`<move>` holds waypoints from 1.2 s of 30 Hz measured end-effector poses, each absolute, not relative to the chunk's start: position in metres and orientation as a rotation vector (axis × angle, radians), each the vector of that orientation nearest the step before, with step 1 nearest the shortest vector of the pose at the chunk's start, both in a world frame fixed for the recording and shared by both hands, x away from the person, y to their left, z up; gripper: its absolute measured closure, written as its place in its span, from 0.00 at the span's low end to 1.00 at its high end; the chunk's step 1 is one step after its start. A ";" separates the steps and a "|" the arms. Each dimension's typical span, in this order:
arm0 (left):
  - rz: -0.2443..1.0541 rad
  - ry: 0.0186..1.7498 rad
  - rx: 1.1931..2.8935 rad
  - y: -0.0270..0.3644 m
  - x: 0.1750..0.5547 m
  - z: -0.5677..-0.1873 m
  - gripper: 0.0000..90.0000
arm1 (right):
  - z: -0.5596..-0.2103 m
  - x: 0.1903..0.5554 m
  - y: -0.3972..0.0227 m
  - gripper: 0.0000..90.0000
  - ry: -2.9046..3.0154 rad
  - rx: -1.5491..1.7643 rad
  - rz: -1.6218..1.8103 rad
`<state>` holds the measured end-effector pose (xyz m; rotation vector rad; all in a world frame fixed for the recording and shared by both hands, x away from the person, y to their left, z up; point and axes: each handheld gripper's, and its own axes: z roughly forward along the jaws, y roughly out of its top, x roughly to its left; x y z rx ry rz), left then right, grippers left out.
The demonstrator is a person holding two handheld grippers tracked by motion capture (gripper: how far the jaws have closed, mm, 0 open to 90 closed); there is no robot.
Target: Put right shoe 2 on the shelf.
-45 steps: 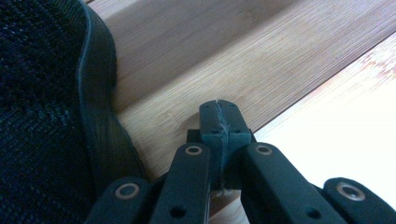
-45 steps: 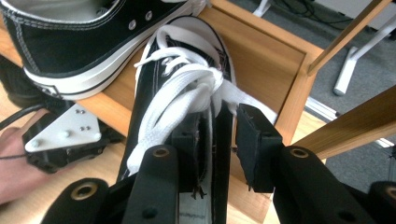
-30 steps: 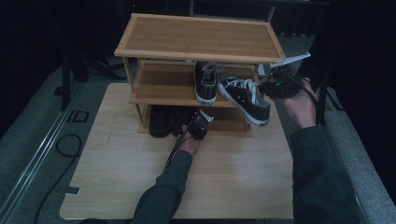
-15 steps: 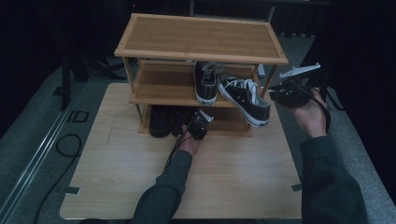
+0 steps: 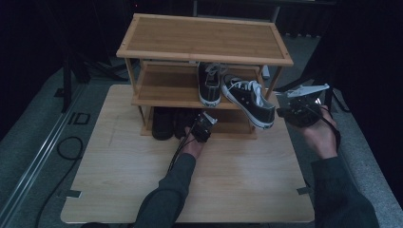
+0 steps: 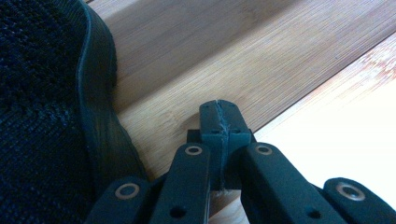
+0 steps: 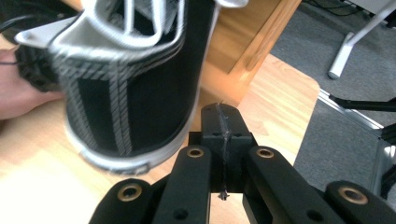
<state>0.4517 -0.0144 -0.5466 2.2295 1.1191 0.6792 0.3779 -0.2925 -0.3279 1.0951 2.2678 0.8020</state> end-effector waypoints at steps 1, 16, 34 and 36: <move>0.679 1.119 2.230 -0.014 0.452 -0.547 1.00 | -0.329 0.374 -0.293 1.00 2.267 1.088 0.803; 0.682 1.121 2.231 -0.015 0.452 -0.546 1.00 | -0.343 0.336 -0.285 1.00 2.324 0.982 0.861; 0.670 1.124 2.233 -0.015 0.452 -0.546 1.00 | -0.344 0.341 -0.234 1.00 2.376 0.855 1.031; 0.669 1.126 2.233 -0.015 0.452 -0.546 1.00 | -0.345 0.343 -0.228 1.00 2.385 0.845 1.040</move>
